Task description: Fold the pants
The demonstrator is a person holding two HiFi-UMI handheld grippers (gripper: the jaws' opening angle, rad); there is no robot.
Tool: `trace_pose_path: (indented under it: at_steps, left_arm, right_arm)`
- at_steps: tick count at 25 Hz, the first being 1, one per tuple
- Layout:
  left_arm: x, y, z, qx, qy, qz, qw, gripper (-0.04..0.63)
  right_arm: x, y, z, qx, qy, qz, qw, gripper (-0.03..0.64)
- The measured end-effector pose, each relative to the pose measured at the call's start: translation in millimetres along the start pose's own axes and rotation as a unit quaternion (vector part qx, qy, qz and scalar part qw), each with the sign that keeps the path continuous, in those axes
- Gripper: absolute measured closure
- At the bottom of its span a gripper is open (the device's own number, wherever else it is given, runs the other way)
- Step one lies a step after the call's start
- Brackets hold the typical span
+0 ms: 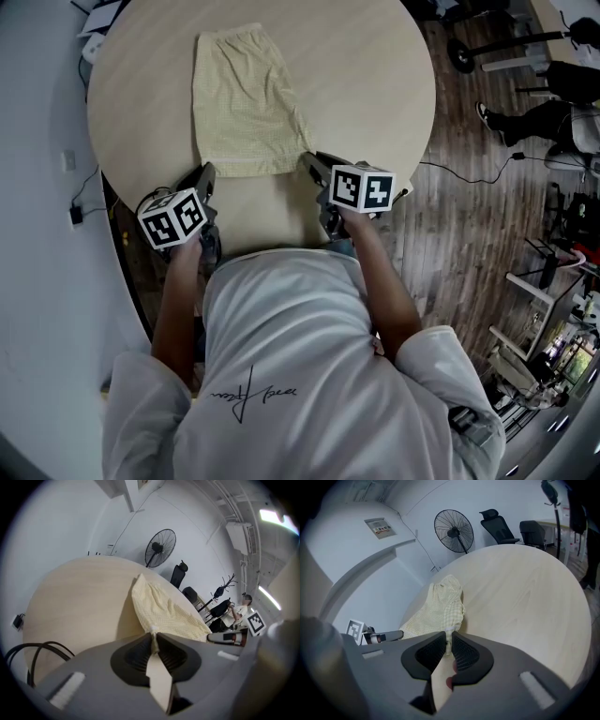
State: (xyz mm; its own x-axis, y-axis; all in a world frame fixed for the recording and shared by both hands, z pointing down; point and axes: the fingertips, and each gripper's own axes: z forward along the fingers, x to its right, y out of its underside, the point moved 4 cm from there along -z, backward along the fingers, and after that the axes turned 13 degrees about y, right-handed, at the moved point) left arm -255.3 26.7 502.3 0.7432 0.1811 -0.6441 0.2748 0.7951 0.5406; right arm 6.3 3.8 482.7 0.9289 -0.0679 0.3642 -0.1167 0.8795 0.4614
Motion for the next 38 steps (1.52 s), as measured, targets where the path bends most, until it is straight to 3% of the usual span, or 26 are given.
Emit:
trace_pose_path:
  at_steps: [14,22,38]
  left_arm:
    - [6.9,-19.3,-22.1,0.049,0.034,-0.032,0.9977,0.506]
    - [14.4,-54.1,-25.7,0.068,0.048,-0.039,0.9958,0.506]
    - [12.5,-85.5,-24.6,0.085,0.070,-0.048,0.9928,0.506]
  right_arm:
    - [-10.6,-17.6,-31.4,0.015,-0.070,0.076,0.995,0.578]
    - [-17.6,-46.2,-39.0,0.010,-0.109,0.121,0.987,0.578]
    - [-33.3,-79.4,-28.7,-0.009,-0.170,0.146,0.975,0.578]
